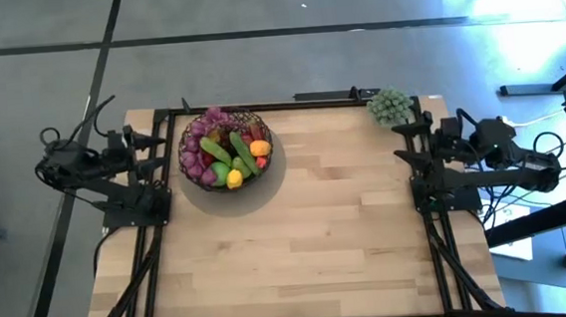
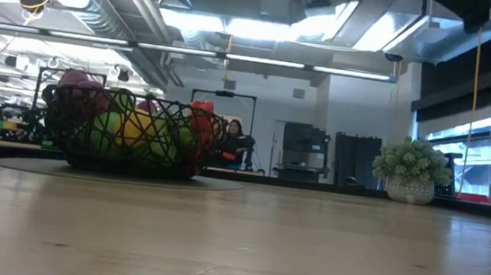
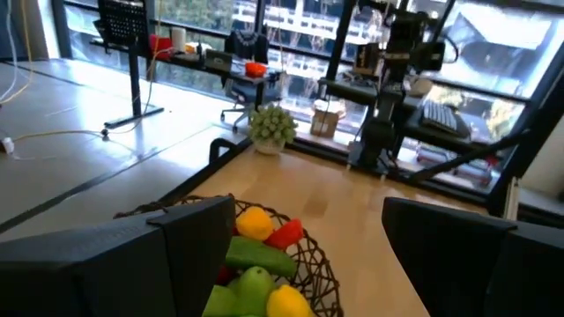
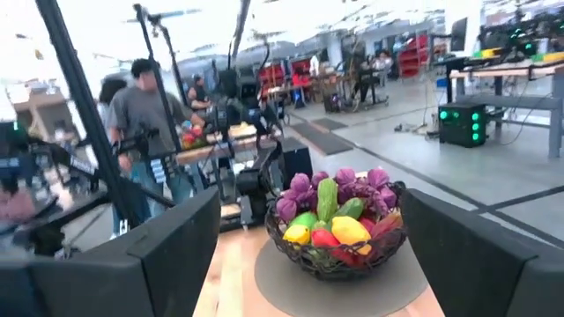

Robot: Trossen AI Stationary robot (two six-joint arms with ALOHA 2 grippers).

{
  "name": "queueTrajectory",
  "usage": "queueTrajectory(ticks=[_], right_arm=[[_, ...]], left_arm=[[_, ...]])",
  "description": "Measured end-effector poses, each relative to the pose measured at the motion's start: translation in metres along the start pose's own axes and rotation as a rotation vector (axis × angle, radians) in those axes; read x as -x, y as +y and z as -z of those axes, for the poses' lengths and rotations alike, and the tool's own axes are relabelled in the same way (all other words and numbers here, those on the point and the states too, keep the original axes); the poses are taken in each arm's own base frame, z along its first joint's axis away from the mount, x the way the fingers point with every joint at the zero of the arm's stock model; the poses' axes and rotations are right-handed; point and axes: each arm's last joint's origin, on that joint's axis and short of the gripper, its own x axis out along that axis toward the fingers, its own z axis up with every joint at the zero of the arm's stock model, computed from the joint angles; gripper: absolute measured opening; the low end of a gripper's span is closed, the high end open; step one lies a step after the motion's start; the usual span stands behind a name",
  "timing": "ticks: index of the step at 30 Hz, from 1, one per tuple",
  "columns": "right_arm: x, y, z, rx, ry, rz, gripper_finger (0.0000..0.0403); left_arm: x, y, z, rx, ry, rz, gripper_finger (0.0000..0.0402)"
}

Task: Build produce basket
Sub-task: Return to Home Position

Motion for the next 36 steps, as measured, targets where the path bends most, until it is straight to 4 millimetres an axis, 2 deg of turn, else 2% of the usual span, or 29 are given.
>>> queueTrajectory(ticks=[3,8,12,15,20,30,36], right_arm=[[0.011,-0.003,0.008,-0.026,-0.044,0.009,0.0342],[0.027,-0.008,0.023,-0.047,-0.104,-0.005,0.0342],[0.021,-0.009,0.031,-0.045,-0.060,0.004,0.0342],[0.018,-0.010,0.037,-0.049,-0.041,0.007,0.0342],[0.013,-0.011,0.049,-0.072,-0.049,0.003,0.0342],[-0.011,-0.018,0.100,-0.069,-0.097,-0.057,0.0342],[-0.018,-0.022,0.137,-0.063,-0.040,-0.110,0.0342]], left_arm=[[-0.005,-0.001,0.012,-0.007,-0.003,-0.007,0.0279],[-0.011,-0.005,0.018,-0.015,-0.004,-0.005,0.0279],[-0.018,-0.009,0.026,-0.014,-0.011,0.008,0.0279],[-0.028,-0.014,0.039,-0.024,-0.004,0.014,0.0279],[-0.041,-0.024,0.052,-0.012,-0.078,0.078,0.0279],[-0.062,-0.035,0.093,-0.022,-0.112,0.150,0.0279],[-0.069,-0.037,0.113,-0.091,-0.090,0.190,0.0279]])
